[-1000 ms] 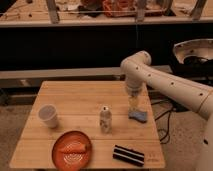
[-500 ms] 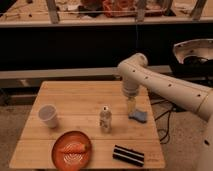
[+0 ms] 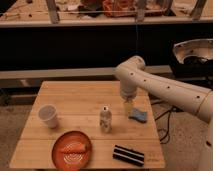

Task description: Knock the bottle over

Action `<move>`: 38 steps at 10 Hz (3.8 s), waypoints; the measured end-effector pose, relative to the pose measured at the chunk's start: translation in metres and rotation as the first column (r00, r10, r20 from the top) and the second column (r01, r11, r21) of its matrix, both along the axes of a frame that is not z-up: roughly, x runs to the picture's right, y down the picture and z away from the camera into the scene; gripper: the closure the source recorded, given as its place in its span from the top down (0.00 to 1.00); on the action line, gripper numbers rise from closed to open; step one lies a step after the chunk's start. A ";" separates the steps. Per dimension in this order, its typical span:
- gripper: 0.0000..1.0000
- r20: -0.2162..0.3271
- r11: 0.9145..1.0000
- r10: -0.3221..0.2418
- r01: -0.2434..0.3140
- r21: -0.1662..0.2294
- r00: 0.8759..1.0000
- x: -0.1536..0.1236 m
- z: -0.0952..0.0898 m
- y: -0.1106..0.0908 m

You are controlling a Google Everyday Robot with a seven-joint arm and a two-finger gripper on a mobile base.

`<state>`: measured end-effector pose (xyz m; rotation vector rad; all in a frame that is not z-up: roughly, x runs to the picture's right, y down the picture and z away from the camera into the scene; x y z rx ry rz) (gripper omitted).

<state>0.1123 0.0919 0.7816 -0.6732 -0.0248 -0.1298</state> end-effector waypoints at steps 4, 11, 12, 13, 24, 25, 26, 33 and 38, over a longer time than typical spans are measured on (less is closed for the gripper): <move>0.80 0.013 1.000 -0.002 0.002 0.009 1.000 -0.007 0.002 0.009; 0.80 0.031 0.999 0.014 -0.015 0.039 0.999 -0.016 0.006 0.024; 0.80 0.034 0.999 0.020 -0.022 0.043 0.999 -0.018 0.008 0.027; 0.80 0.038 0.998 0.026 -0.028 0.050 0.999 -0.019 0.010 0.029; 0.80 0.085 0.996 0.031 -0.037 0.081 0.996 -0.034 0.014 0.047; 0.80 0.095 0.996 0.028 -0.036 0.078 0.995 -0.036 0.013 0.049; 0.80 0.101 0.996 0.026 -0.034 0.077 0.995 -0.038 0.012 0.050; 0.80 0.157 0.998 0.008 -0.018 0.060 0.988 -0.054 0.005 0.058; 0.80 0.201 0.999 -0.006 -0.004 0.049 0.980 -0.066 -0.001 0.063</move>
